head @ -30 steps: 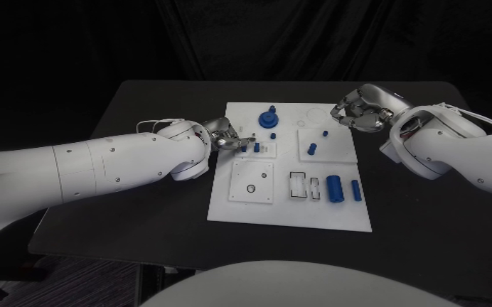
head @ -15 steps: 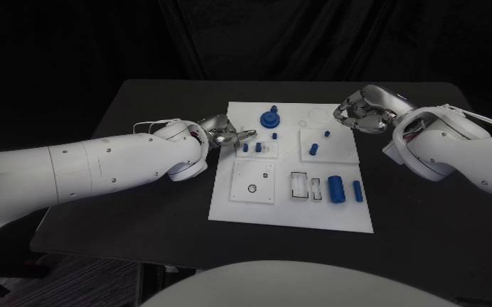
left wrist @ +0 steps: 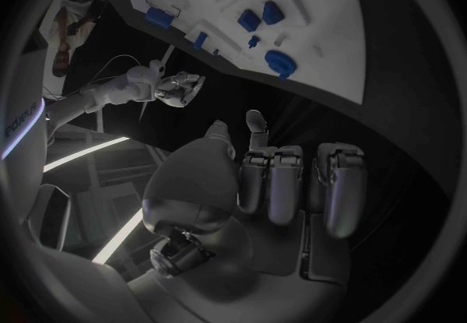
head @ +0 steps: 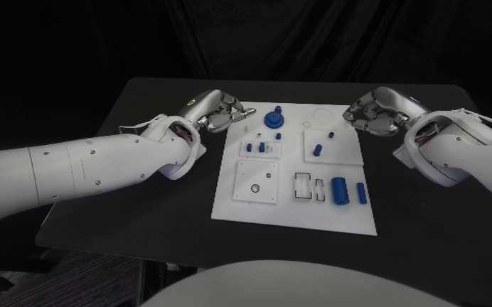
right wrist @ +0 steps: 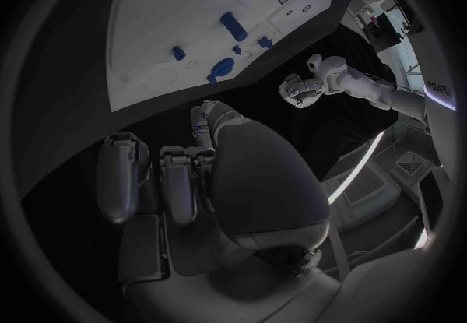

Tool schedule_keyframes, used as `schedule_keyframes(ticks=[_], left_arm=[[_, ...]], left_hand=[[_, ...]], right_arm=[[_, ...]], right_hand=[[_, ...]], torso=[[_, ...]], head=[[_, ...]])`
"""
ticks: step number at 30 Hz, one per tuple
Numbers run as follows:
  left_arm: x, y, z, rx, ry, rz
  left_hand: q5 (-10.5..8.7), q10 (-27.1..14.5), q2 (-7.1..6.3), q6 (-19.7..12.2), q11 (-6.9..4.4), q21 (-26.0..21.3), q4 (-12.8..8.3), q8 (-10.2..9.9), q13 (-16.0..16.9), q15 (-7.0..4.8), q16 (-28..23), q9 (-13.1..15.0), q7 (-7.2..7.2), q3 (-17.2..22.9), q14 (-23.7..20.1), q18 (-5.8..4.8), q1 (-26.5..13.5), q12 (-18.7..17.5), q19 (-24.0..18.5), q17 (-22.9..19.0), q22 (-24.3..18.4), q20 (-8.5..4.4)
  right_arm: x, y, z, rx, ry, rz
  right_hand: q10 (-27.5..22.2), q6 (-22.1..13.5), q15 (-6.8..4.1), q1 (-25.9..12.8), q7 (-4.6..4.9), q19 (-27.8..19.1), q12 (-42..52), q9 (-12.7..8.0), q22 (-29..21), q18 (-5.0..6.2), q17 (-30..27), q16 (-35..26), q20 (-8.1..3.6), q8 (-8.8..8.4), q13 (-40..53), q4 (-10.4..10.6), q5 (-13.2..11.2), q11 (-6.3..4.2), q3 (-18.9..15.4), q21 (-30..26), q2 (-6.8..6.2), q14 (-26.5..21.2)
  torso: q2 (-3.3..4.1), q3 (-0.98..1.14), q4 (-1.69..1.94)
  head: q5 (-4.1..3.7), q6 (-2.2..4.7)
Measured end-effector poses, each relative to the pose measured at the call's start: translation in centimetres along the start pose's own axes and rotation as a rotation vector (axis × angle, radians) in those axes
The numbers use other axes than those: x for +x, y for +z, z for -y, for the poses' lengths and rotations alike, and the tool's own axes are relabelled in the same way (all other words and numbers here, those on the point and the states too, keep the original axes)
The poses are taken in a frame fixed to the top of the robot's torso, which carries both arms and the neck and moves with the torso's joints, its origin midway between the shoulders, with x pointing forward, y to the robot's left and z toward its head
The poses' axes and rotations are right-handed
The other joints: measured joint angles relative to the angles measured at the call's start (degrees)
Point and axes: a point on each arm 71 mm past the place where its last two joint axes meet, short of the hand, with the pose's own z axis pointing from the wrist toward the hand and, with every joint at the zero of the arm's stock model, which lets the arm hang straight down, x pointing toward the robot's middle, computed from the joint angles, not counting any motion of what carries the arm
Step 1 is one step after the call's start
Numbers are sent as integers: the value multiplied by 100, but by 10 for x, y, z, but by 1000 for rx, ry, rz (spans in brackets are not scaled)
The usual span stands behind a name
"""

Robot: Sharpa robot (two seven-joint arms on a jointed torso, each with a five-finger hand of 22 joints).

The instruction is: Assemble the parts on the task board

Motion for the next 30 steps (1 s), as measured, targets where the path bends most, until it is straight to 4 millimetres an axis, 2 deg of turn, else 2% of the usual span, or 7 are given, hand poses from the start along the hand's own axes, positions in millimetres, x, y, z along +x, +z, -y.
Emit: schedule_keyframes(ticks=[5, 10, 13, 17, 21, 25, 30], left_arm=[[-5, 0, 5, 134, -4, 40], [-1, 6, 10, 241, -12, 29], [6, 12, 15, 289, -9, -3], [17, 20, 23, 339, 28, -66], [29, 26, 32, 382, 82, -131], [37, 33, 40, 401, 144, -183], [41, 43, 52, 417, 215, -223]], left_hand=[[223, -866, -177, -479, 361, -2468, 56, -335, 49, 402, -340, 0, 305, 292, -141, 672, 1361, -597, -2225, 0, -630, 344], [162, -3518, -121, -764, 643, -4879, 48, -750, -570, 666, -672, -160, 525, 433, -1118, 930, 1905, -3951, -3038, -269, -2288, 604], [-109, -4139, -216, -873, 759, -4243, 17, -1156, -1351, 752, -813, -634, 646, 730, -1392, 923, 2475, -5024, -2257, -577, -1798, 668], [97, -3905, -549, -620, 705, -2026, 5, -1576, -2366, 613, -684, -1490, 616, 1389, -757, 476, 3162, -5728, -894, -306, -192, 568], [162, -4119, -1037, -749, 733, -822, 27, -1787, -3261, 540, -616, -2598, 572, 2133, -334, 251, 3264, -6350, -261, -94, 3, 502], [138, -4424, -1435, -940, 786, -546, -1, -1788, -3805, 582, -612, -3398, 474, 2541, -250, 253, 3098, -6704, -132, -96, 5, 517], [117, -4558, -1539, -916, 794, -517, -95, -1788, -4045, 568, -645, -3828, 497, 2731, -223, 254, 3003, -6759, -132, -70, 5, 517]], right_arm=[[-1, -1, 1, 1, 0, 3], [0, 0, 0, -3, 1, 2], [0, 0, 0, -4, 1, 2], [0, 0, -1, -5, 1, 1], [0, -1, -1, -5, 1, 1], [0, -1, -1, -6, 3, 0], [0, -1, -2, -8, 3, -1]], right_hand=[[0, 0, 0, 0, 0, 0, 0, 0, 0, 0, 0, 0, 0, 0, 0, 0, 0, 0, 0, 0, 0, 0], [0, 0, 0, 0, 0, 0, 0, -1, 0, 0, 0, 0, 0, 0, 0, 0, 0, 0, 0, 0, 0, 0], [0, 12, 0, 0, 12, 0, 0, -1, 0, 0, 0, 0, 0, 0, 4, 0, 0, 0, 0, 0, 0, 0], [0, 30, 0, 0, 11, 0, 0, 1, 0, 0, 0, 0, 0, 10, 4, 0, 0, 0, 0, 0, 0, 0], [0, 42, 0, 0, -1, 0, 0, 7, 0, 0, 0, 0, 0, 33, 4, 0, 0, 0, 0, 0, 0, 0], [22, 42, -21, 0, -1, 0, 0, 6, 0, 0, 0, 0, 0, 33, 4, -16, 0, -22, 16, 0, 0, 21], [22, 42, -21, 0, -1, 0, 0, 6, -1, 0, 0, 0, 0, 33, 3, -16, 0, -22, 16, 0, 0, 21]], torso=[[0, -2, -6], [4, -1, -6], [3, -3, 14], [4, -9, 30], [9, -15, 33], [8, -18, 40], [3, -11, 37]], head=[[22, 0], [-35, 0], [-48, 0], [-47, 0], [-74, 0], [-125, 0], [-144, 0]])
